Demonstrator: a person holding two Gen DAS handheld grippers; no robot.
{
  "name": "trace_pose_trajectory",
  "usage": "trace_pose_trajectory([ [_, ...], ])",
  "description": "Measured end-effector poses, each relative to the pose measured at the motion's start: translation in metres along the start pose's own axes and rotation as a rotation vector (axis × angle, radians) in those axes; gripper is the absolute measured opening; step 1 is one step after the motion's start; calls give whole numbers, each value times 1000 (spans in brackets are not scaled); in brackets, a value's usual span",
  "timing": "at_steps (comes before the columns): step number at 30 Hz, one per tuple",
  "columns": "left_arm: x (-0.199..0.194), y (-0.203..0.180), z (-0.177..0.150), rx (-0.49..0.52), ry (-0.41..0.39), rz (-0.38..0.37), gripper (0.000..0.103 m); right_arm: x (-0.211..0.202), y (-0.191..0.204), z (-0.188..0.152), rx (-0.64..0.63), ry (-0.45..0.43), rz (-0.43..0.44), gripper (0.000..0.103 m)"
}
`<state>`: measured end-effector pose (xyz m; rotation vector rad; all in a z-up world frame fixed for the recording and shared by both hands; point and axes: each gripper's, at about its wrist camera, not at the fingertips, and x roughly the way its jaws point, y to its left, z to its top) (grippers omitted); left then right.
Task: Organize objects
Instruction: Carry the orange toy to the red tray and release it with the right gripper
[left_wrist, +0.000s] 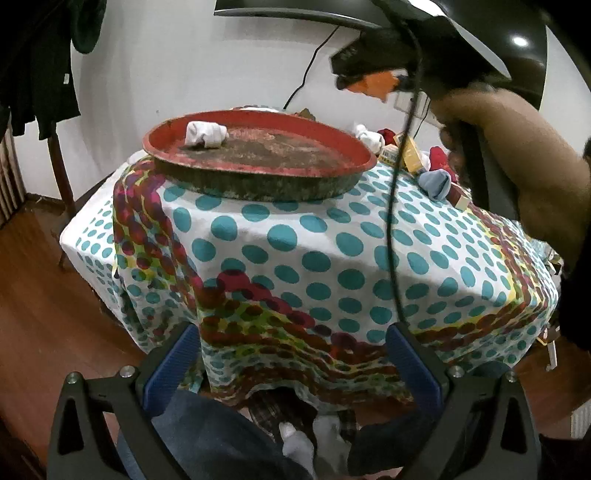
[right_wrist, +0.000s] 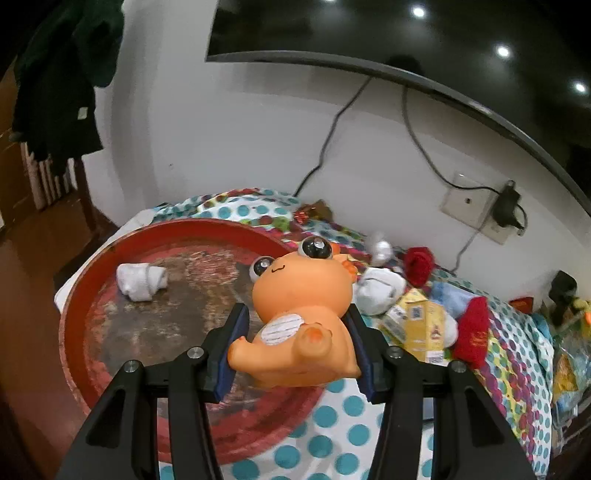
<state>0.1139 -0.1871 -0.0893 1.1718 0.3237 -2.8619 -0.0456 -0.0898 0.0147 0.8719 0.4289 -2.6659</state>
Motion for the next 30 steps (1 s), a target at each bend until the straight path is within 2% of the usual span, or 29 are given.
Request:
trace_pose_trajectory([
  [9, 1, 5, -1, -21, 5, -3, 103, 14, 40, 12, -96, 12, 38, 50],
  [19, 0, 14, 2, -43, 3, 1, 103, 32, 61, 23, -114, 31, 79, 50],
  [30, 3, 21, 7, -66, 12, -5, 103, 52, 83, 47, -187, 23, 68, 50],
])
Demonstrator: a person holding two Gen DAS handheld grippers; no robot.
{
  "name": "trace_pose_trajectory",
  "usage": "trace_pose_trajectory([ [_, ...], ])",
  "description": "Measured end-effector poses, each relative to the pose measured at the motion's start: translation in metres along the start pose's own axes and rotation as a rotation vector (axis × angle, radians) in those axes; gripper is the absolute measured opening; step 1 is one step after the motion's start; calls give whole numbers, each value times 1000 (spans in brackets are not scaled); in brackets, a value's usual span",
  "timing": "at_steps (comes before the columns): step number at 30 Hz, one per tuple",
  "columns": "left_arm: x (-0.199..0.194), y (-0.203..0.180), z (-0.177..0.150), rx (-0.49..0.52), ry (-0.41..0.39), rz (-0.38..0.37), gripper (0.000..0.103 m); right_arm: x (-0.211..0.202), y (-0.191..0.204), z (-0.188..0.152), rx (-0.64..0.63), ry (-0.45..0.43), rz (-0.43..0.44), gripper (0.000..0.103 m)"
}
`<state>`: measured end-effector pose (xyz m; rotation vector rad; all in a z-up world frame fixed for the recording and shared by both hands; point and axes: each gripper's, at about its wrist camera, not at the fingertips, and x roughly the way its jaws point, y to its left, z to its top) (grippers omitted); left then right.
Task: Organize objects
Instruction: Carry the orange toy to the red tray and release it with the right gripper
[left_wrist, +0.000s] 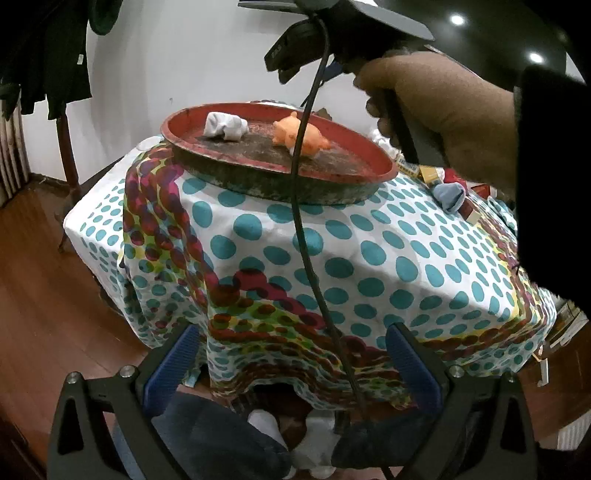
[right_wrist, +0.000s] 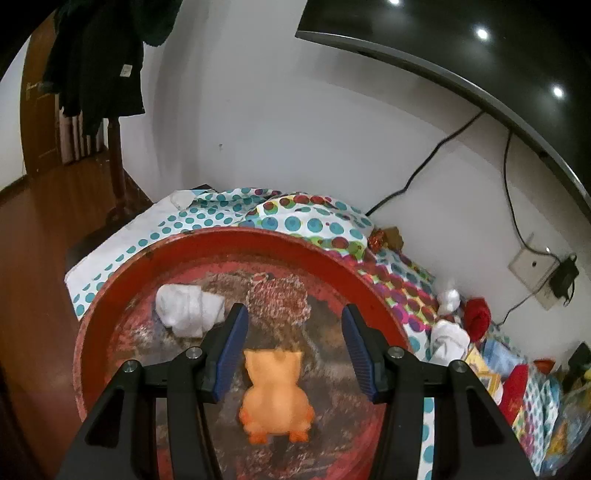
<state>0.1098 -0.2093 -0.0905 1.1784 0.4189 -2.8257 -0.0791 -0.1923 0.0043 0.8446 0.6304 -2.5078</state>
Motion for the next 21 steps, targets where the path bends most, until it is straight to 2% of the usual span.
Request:
trace_pose_trajectory([
  [3, 0, 2, 1, -2, -11, 6, 103, -14, -17, 3, 59, -46, 18, 51],
  [4, 0, 2, 2, 1, -17, 13, 103, -22, -26, 2, 90, -71, 24, 58],
  [5, 0, 3, 3, 2, -20, 18, 103, -31, -35, 0, 118, -97, 25, 77],
  [7, -2, 4, 3, 0, -27, 26, 103, -48, -58, -12, 165, -148, 1, 102],
  [9, -6, 2, 4, 11, -48, 34, 103, -61, -87, -34, 193, -187, -51, 102],
  [12, -20, -9, 5, 66, -129, 37, 103, -64, -136, -70, 255, -159, -124, 102],
  [18, -53, -45, 1, 206, -337, -57, 103, -70, -262, -168, 433, -109, -326, 103],
  [21, -48, -63, 3, 250, -356, -89, 103, -65, -312, -206, 511, -63, -398, 103],
])
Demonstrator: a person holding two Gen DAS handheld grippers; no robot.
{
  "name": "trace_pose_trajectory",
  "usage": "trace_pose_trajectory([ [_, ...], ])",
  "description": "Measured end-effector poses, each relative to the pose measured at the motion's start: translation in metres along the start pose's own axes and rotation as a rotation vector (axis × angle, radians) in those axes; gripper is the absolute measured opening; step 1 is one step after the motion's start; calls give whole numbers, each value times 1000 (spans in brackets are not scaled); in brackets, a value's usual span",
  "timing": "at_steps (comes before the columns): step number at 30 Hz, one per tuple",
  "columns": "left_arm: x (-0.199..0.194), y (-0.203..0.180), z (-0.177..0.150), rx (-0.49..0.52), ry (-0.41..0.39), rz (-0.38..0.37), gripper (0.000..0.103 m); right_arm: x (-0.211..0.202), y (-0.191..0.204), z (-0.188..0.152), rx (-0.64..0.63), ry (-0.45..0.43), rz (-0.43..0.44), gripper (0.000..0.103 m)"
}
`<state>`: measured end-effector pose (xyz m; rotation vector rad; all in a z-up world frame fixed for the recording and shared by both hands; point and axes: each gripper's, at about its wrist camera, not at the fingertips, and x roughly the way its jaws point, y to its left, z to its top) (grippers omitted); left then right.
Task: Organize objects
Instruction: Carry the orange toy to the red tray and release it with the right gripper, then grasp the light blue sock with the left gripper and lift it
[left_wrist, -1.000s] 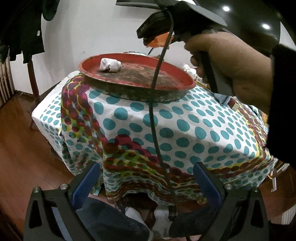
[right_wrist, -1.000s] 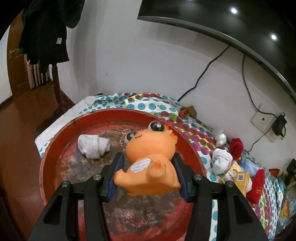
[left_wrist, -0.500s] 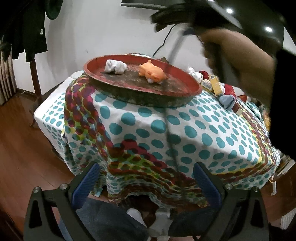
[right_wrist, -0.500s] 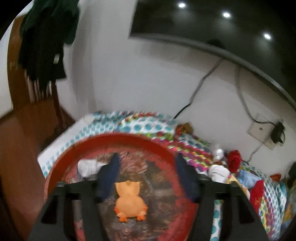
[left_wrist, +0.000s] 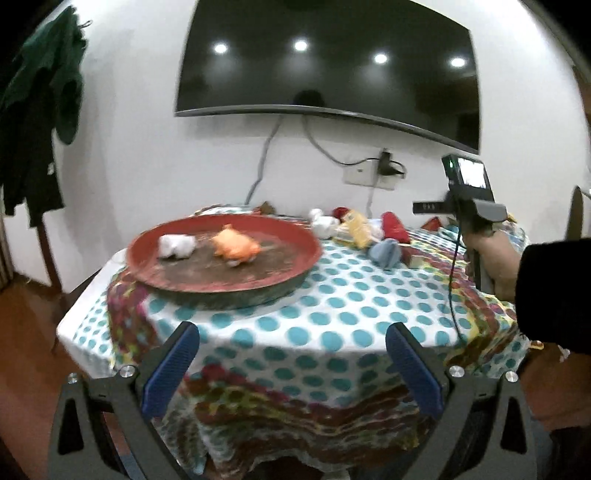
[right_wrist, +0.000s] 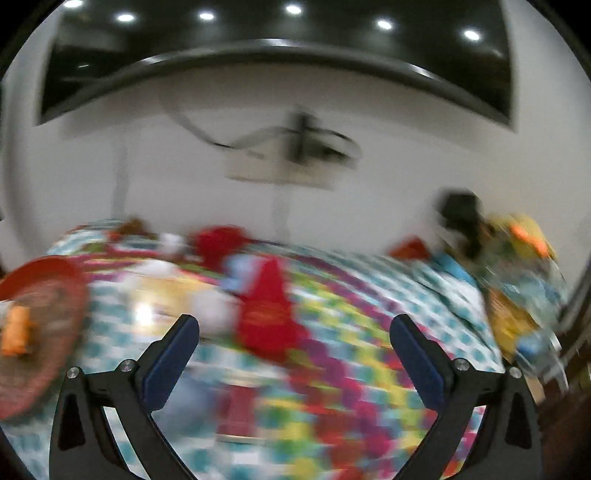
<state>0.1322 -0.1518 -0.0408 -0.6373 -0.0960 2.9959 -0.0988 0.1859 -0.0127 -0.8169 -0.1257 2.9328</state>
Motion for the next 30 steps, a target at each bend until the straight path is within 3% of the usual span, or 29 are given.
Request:
trace_pose_trajectory([
  [1, 5, -6, 2, 8, 1, -27, 103, 12, -30, -7, 43, 19, -55, 103],
  [4, 24, -25, 16, 7, 4, -67, 103, 22, -65, -12, 126, 13, -69, 103],
  [8, 57, -52, 43, 40, 58, -61, 103, 31, -79, -14, 164, 7, -76, 103],
  [11, 81, -83, 64, 144, 43, 22, 103, 37, -81, -20, 169, 16, -61, 103],
  [15, 132, -117, 80, 180, 114, -59, 103, 26, -82, -22, 177, -50, -26, 103],
  [20, 203, -150, 83, 224, 188, -58, 103, 17, -68, -19, 118, -90, -59, 103],
  [30, 305, -147, 98, 125, 367, -4, 103, 15, -73, -18, 141, -114, -68, 103],
])
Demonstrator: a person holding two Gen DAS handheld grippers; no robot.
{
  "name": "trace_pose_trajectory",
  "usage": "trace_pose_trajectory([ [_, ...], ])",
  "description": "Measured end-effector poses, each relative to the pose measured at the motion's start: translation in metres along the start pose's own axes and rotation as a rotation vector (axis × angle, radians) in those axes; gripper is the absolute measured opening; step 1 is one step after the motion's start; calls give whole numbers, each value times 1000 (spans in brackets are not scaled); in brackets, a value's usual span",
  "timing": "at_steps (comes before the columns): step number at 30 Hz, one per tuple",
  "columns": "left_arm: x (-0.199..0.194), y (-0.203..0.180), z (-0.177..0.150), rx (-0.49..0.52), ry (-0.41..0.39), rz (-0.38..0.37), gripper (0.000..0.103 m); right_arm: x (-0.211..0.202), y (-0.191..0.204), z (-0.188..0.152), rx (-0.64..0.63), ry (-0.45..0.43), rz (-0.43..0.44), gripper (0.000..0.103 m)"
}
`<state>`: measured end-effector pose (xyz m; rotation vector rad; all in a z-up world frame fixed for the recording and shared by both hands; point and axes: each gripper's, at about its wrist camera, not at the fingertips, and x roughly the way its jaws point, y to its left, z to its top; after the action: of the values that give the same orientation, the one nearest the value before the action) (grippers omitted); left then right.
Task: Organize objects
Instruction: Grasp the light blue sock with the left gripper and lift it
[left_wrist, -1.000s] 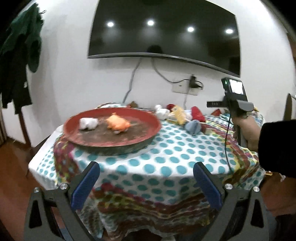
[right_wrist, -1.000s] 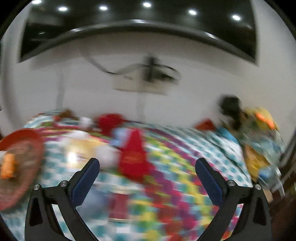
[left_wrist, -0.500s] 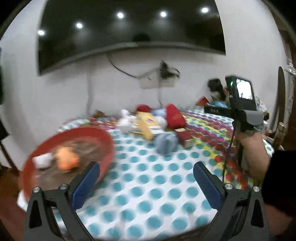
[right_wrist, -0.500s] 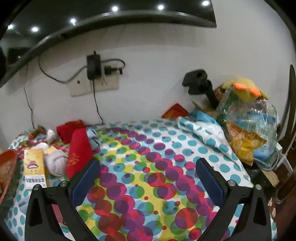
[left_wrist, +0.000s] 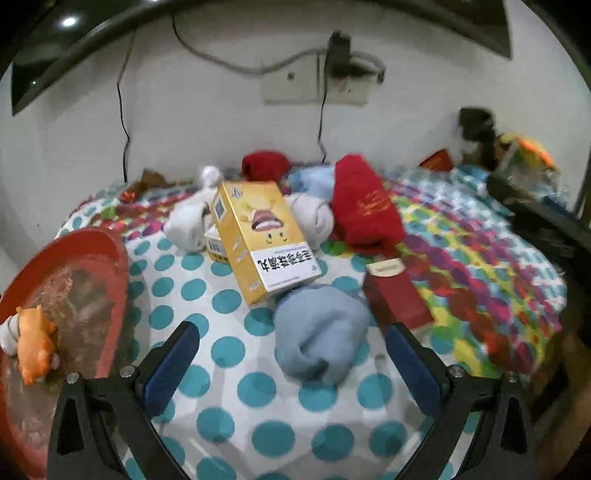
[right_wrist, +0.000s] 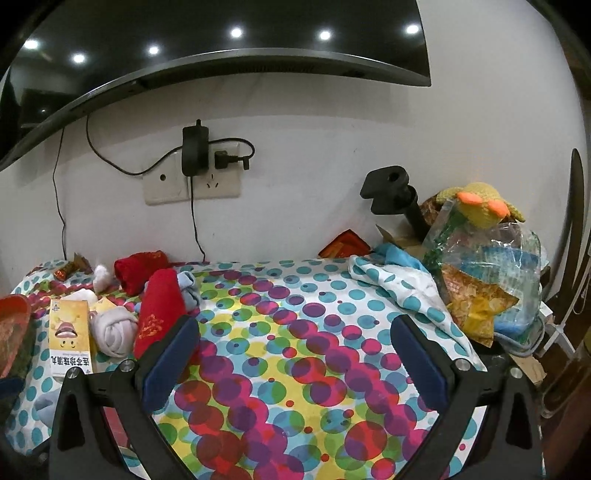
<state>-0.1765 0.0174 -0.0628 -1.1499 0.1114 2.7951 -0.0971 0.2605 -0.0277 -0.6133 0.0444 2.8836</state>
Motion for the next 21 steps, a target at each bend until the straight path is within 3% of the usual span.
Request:
trace_pose_trajectory([
  [3, 16, -2, 5, -5, 49, -24, 97, -1, 1, 0, -5, -8, -3, 103],
  [5, 23, -4, 6, 5, 76, -44, 72, -2, 2, 0, -7, -15, -3, 103],
  [6, 27, -7, 5, 16, 94, -54, 48, -2, 2, 0, -7, -15, -3, 103],
  [7, 27, -9, 5, 19, 97, -68, 44, -2, 2, 0, -8, -15, -3, 103],
  [12, 15, -20, -2, 44, 69, -47, 34, -2, 3, 0, -11, -15, -5, 103],
  [21, -34, -22, 0, 48, -28, 6, 33, 0, 8, 1, -37, -16, -10, 103],
])
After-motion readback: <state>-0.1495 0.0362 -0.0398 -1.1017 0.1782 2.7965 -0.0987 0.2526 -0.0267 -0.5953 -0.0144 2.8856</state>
